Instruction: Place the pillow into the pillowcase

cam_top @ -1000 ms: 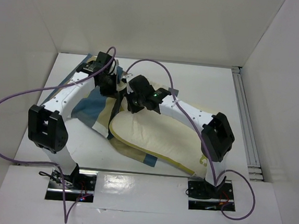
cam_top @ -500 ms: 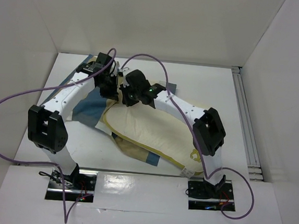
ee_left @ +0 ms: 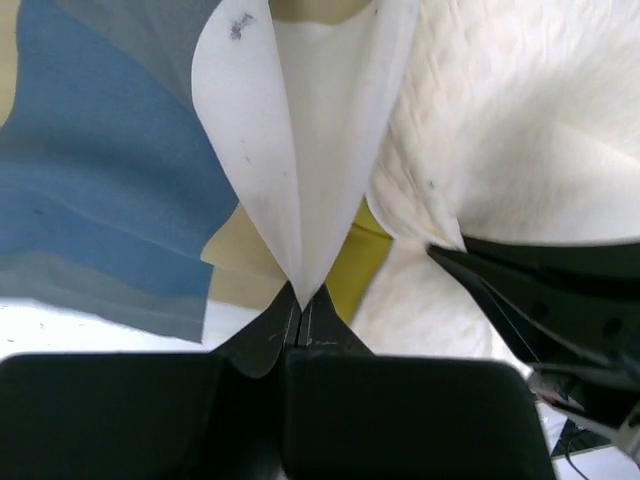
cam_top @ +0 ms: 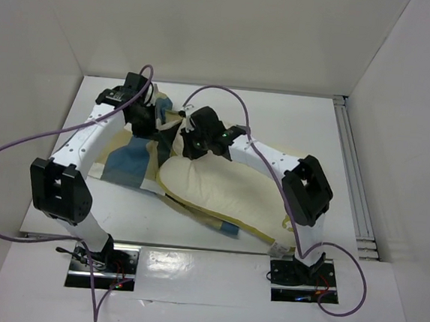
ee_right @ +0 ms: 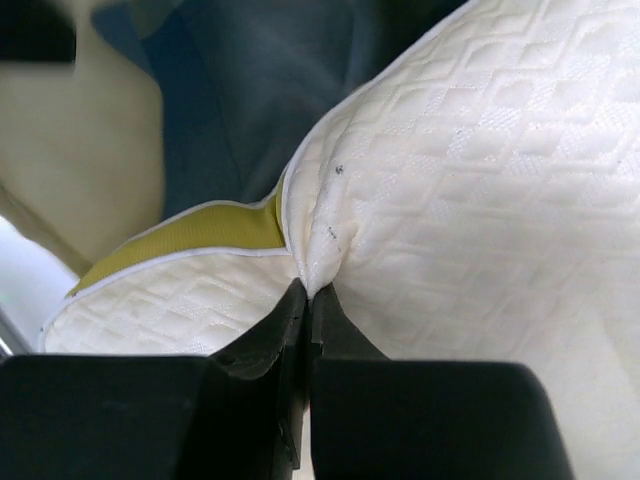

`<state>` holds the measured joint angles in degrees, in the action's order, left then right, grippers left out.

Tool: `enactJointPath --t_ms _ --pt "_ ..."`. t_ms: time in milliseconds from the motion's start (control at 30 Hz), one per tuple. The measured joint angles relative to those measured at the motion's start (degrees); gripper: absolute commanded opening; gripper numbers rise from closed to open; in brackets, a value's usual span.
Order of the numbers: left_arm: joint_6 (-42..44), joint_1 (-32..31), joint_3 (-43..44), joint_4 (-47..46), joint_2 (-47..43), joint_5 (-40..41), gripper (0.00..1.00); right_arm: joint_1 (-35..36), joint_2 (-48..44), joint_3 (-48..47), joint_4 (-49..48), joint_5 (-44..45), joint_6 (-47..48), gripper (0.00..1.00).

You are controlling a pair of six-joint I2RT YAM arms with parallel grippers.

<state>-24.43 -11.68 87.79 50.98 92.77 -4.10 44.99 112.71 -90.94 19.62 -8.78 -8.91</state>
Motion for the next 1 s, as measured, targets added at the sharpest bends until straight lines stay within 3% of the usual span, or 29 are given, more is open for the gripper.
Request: enactJointPath --t_ms 200,400,667,867,1000 --pt "-0.2 0.1 0.0 -0.2 2.5 -2.0 0.00 1.9 -8.8 9.8 1.4 0.9 0.9 0.00" --pt "-1.3 -0.2 0.0 -0.4 5.1 -4.0 0.00 5.8 -14.9 13.4 5.4 4.1 1.1 0.00" --pt "-1.4 -0.2 -6.1 -3.1 3.1 -4.6 0.00 6.5 -19.6 13.9 8.7 7.9 0.9 0.00" --pt "-1.6 -0.2 -7.0 -3.5 2.4 -4.7 0.00 1.5 -21.4 7.3 14.3 3.8 4.5 0.00" --pt "-1.8 -0.2 -6.9 -4.0 1.1 -5.1 0.00 2.0 -21.8 7.3 17.0 0.2 6.6 0.00"
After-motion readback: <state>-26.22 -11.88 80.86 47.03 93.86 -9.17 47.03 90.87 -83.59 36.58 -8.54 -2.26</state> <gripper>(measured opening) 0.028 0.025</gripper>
